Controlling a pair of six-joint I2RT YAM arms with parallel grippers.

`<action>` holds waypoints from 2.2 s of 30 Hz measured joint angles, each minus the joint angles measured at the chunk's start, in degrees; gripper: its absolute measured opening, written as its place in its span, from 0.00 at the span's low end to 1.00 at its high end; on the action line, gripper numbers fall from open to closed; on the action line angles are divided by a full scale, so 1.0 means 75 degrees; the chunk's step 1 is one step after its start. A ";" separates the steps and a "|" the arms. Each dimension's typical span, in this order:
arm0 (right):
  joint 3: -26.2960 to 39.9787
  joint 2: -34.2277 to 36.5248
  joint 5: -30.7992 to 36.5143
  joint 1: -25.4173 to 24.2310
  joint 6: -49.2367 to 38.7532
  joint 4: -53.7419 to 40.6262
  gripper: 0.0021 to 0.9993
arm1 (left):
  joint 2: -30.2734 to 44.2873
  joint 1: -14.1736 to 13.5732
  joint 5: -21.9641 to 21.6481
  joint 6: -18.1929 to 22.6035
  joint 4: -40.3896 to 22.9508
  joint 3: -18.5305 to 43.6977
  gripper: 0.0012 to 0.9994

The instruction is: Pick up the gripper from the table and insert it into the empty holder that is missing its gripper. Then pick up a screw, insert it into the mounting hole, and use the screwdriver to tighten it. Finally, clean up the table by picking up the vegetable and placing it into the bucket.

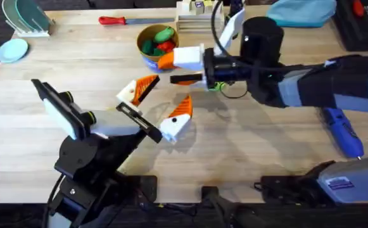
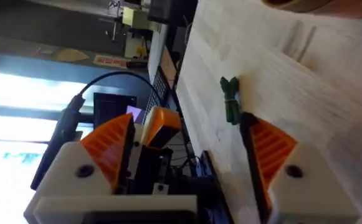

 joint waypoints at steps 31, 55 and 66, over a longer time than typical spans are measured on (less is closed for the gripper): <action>0.0000 0.0000 -0.3757 -0.0617 -0.1510 -0.1284 0.85 | 0.0000 0.0000 0.3497 0.0441 -0.0093 0.0000 0.99; -0.0003 0.0000 -0.3014 -0.0175 -0.1115 -0.1302 0.01 | 0.0000 0.0061 0.3266 0.0714 -0.0180 -0.0006 0.99; -0.0003 0.0000 -0.2025 0.0101 -0.0644 -0.0858 0.01 | -0.0001 0.0165 0.2818 0.0665 -0.0233 -0.0009 0.99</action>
